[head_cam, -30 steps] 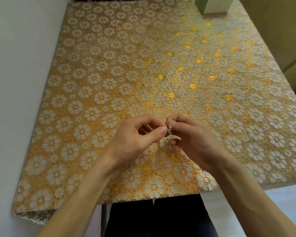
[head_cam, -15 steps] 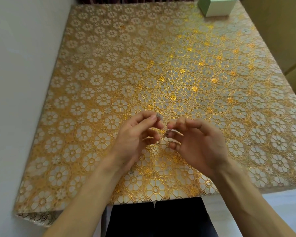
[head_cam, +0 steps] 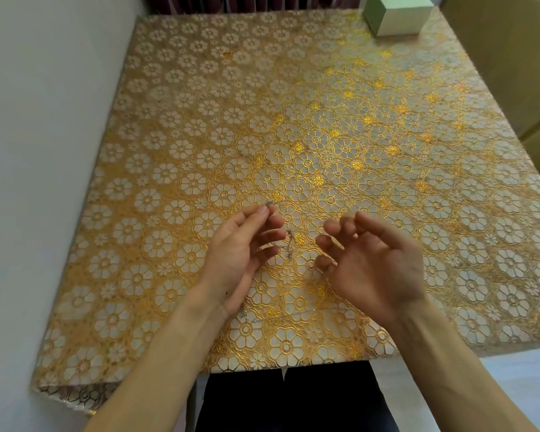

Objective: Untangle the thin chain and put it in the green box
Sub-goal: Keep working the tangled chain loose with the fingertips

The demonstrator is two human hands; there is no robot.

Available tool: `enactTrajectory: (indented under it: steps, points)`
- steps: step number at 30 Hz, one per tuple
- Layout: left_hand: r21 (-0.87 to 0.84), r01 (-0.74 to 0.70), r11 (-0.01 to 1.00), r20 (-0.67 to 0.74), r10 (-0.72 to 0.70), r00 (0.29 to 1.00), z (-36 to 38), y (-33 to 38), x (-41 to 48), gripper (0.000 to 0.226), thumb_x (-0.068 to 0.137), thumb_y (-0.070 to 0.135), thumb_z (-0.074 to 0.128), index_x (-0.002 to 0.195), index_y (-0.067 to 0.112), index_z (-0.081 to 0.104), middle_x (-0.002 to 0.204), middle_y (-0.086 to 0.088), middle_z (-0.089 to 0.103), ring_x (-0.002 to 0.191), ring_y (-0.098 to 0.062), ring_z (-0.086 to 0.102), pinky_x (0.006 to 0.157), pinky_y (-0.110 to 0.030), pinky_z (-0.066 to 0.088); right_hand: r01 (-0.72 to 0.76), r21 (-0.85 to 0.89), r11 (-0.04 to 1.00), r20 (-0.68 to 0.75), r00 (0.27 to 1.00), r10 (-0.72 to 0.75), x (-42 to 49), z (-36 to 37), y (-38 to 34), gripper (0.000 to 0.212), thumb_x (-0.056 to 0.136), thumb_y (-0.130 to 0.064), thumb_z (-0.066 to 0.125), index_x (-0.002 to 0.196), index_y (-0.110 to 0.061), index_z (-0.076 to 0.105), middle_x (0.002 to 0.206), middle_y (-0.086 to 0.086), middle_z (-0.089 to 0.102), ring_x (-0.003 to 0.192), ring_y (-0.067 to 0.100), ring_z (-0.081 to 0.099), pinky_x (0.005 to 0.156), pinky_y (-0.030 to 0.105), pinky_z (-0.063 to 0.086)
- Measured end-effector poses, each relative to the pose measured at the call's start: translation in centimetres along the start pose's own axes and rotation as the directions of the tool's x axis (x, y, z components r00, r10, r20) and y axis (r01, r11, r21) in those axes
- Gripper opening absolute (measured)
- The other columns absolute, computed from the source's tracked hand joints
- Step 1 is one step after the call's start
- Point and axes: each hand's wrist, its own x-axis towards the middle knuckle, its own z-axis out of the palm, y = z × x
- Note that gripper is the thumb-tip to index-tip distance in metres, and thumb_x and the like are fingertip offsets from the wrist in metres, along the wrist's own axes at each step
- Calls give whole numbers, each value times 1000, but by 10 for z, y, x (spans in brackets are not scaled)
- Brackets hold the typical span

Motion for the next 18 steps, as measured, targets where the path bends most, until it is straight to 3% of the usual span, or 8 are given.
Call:
enactTrajectory:
  steps: [6,10,14,18]
  points:
    - [50,-16,999,-78,20,997,-3,2,3,13,102,18,54,102,13,65,85,1,72,76,-13,66,68,-28,48,-8,-73,997,-35,999,6,2,0,-5,19,93,-32,50,81,-20,59,77,-3,53,73,14,49,68,30,33]
    - [39,-52,998,-133,57,990,-8,8,3,14,102,18,54,101,14,68,92,-2,76,87,-15,70,76,-30,51,10,-78,997,-149,989,-22,4,-3,-10,20,98,-29,49,84,-20,60,76,-4,57,72,14,53,69,28,36]
    - [47,-82,996,-135,88,987,-13,14,3,14,101,19,55,107,13,66,104,-7,77,98,-19,72,87,-34,52,58,-300,952,-239,962,-133,4,-7,-13,27,104,-26,47,86,-15,62,86,4,70,72,15,62,64,26,48]
    - [34,-105,994,-127,108,986,-11,20,6,13,101,17,55,110,13,63,107,-10,77,102,-23,73,94,-37,53,53,-410,910,-297,936,-188,1,-16,-14,14,99,-21,57,93,-12,65,92,9,75,69,16,65,60,24,54]
